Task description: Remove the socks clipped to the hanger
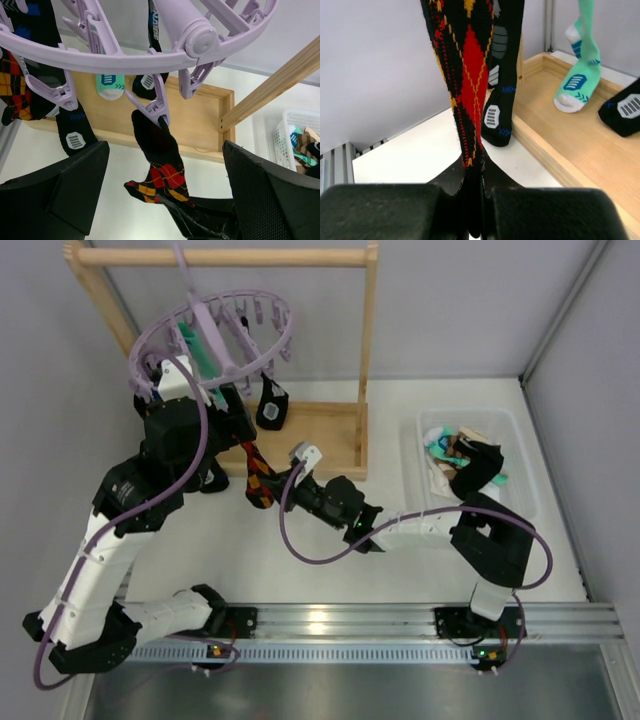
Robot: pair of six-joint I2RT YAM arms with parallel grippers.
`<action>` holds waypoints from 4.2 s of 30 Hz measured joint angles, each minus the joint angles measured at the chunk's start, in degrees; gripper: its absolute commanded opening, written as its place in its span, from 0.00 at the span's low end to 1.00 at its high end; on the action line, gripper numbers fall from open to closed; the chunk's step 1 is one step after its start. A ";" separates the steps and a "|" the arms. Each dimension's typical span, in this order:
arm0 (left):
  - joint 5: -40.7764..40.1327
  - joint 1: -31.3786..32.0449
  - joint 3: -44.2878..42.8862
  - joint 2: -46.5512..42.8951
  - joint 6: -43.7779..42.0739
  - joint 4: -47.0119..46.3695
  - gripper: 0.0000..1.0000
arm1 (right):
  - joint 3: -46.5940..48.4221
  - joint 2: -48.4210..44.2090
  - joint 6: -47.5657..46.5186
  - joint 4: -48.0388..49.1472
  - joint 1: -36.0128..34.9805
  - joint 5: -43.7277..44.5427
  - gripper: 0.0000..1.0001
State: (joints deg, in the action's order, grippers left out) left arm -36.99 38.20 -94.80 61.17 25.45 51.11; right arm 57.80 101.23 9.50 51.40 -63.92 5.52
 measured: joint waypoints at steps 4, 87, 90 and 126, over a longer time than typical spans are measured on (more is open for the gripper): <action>-2.10 0.00 -0.68 1.49 -0.28 0.02 0.98 | -1.70 -2.01 0.24 -0.42 -0.83 2.34 0.00; 17.81 -7.82 34.77 -29.57 -4.24 -7.41 0.98 | 8.57 -24.96 -1.03 -78.71 50.99 17.33 0.58; 14.49 -7.82 36.39 -31.04 -4.09 -7.37 0.98 | 7.85 -21.11 -0.46 -80.00 50.97 15.63 0.72; -4.55 -19.52 53.33 9.22 11.10 -34.16 0.98 | -20.35 -52.59 9.01 -47.23 49.00 -35.63 0.99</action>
State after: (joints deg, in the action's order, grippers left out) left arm -41.54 18.68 -41.47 70.39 36.56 16.95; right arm 37.45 48.64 18.50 4.16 -14.92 -30.11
